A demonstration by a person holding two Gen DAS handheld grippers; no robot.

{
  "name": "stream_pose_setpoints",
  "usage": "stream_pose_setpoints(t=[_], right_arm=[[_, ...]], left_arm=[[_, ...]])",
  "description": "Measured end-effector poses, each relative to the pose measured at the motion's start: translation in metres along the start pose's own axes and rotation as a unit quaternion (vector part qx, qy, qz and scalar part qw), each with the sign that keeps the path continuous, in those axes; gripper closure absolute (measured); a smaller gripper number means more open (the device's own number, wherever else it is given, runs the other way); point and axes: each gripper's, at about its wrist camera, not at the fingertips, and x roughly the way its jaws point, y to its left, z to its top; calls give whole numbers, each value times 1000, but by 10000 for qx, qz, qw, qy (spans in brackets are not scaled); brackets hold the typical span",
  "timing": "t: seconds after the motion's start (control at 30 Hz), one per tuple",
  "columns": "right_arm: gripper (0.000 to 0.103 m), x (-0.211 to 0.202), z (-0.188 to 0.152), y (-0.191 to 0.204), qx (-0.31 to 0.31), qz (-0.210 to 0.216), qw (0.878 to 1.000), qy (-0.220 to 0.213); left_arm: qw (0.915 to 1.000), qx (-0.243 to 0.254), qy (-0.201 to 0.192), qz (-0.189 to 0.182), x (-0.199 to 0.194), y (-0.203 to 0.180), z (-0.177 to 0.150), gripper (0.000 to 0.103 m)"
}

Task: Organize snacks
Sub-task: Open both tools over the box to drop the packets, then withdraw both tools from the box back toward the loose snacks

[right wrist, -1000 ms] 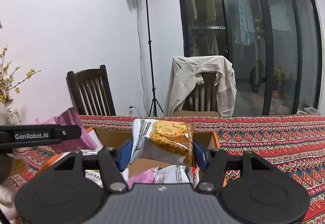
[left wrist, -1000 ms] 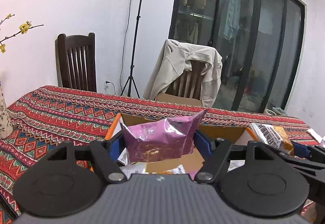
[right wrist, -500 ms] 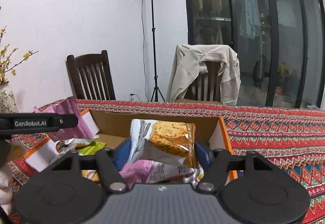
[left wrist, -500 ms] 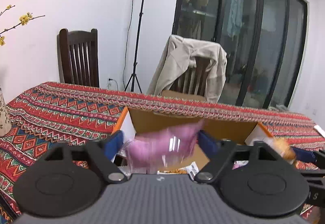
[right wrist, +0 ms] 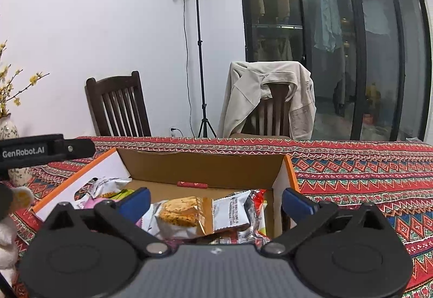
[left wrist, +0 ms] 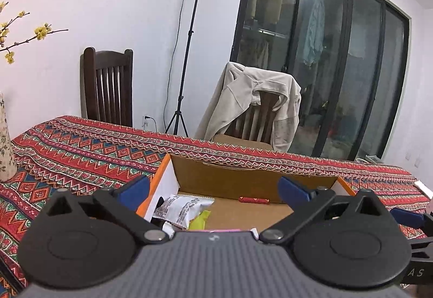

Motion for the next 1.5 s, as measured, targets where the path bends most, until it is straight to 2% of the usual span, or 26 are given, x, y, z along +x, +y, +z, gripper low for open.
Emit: stream_pose_setpoints(t=[0.27,0.53,0.7,0.9,1.17,1.5], right_arm=[[0,-10,6,2,12,-56,10000,-4],[0,-46,16,12,-193,-76,9996,-176],[0,-69,13,14,-170,-36,9997,-182],[0,-96,2,14,-113,21,9997,-211],[0,-116,-28,24,-114,163,9998,-41],[0,-112,-67,27,-32,310,9991,277]], left_arm=[[10000,-27,-10,-45,-21,-6,10,0],[9997,32,-225,-118,-66,-7,23,0],[9997,48,-222,-119,-89,2,21,0],[9998,155,-134,-67,-112,16,8,0],[9998,168,109,98,-134,43,-25,0],[9989,207,389,155,-125,61,-72,0]])
